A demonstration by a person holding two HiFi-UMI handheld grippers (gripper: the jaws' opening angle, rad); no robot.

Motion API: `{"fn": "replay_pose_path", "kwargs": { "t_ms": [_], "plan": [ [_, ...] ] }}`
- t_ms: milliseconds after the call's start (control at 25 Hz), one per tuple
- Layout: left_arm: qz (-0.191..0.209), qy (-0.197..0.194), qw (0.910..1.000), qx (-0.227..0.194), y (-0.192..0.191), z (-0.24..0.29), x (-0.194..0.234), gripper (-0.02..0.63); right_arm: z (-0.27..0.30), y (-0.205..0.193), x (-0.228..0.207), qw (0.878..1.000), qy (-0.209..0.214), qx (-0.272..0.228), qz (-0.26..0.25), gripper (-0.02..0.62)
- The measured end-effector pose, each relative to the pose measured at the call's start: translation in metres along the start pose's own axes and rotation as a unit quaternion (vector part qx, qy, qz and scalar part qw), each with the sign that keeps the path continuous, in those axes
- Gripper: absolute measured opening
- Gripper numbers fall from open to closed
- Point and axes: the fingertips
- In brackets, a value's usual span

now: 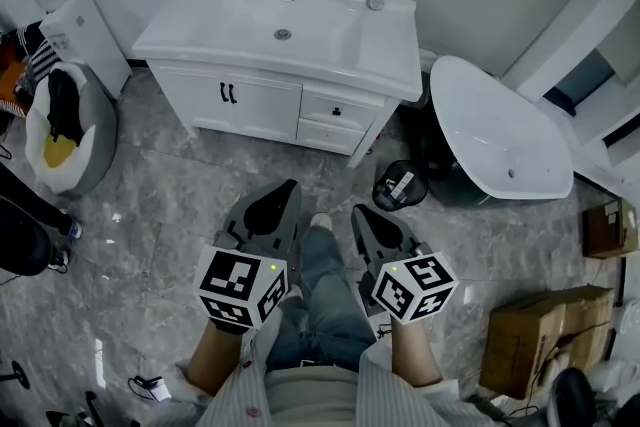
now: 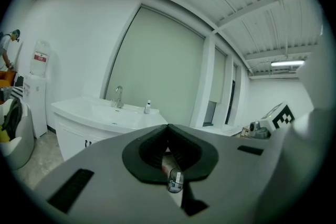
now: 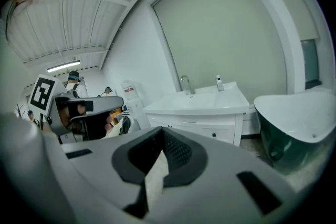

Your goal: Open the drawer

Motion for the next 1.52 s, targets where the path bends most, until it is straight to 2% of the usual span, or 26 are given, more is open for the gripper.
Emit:
{"fn": "replay_pose_path", "kwargs": {
  "t_ms": [440,840,1200,1520],
  "plan": [
    [-0.016,0.025,0.9996,-0.001,0.007,0.036,0.065,0.017,0.079,0.018,-0.002,0.999,0.022,0.027,-0.015,0.009],
    [-0.034,0.044,0.9984,-0.01,0.039,0.105,0.131,0.017,0.164,0.062,-0.027,0.997,0.038,0.053,-0.032,0.009],
    [-0.027,0.053,0.9981,-0.018,0.065,0.177,0.167,0.017,0.224,0.1,-0.062,0.996,0.056,0.057,-0.047,0.009],
    [-0.029,0.076,0.9965,-0.015,0.061,0.216,0.184,0.017,0.262,0.11,-0.092,0.993,0.078,0.068,-0.061,0.009]
  ]
}}
Point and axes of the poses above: the fingertips, and each gripper's own axes: z forward along the fingers, x to its left, y out of its top, and after that the axes turned 15 degrees about -y, right-handed
